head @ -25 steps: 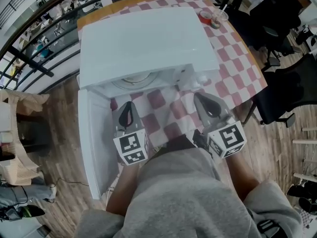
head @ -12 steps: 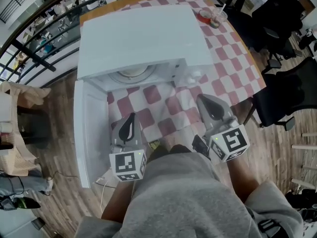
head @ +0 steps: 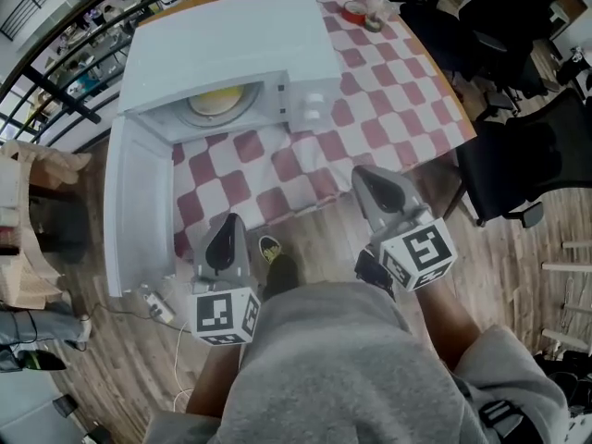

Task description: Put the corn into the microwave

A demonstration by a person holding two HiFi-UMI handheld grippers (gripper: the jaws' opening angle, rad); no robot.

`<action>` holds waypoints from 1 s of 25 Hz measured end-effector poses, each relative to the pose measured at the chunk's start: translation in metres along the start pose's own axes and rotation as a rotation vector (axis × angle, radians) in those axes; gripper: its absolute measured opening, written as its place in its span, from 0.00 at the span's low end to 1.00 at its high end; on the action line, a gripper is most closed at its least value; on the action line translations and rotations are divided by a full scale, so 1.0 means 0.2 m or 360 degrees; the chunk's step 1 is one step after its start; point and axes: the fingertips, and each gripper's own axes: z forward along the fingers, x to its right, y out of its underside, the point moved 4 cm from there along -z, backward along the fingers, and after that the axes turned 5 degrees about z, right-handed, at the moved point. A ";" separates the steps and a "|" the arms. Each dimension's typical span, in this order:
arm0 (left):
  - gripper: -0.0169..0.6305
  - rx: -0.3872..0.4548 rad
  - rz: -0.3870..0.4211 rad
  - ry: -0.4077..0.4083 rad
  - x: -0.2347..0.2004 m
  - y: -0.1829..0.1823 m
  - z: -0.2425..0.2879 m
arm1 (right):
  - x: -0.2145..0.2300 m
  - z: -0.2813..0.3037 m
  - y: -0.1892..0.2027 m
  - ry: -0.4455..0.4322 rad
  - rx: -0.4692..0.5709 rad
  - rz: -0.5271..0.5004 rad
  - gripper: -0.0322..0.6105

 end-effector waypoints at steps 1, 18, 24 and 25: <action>0.04 0.0000 0.0006 -0.0001 0.05 0.00 -0.03 | 0.00 -0.05 0.01 0.0002 0.0007 0.0004 0.05; 0.04 -0.0009 -0.0022 -0.0109 0.57 0.17 -0.69 | -0.15 -0.79 0.30 -0.0038 0.0024 0.0111 0.05; 0.04 0.0021 0.0002 -0.0107 0.64 0.16 -0.82 | -0.20 -0.92 0.34 -0.0036 0.0000 0.0101 0.05; 0.04 0.0029 -0.0001 -0.0107 0.65 0.16 -0.83 | -0.21 -0.92 0.34 -0.0042 -0.0003 0.0102 0.05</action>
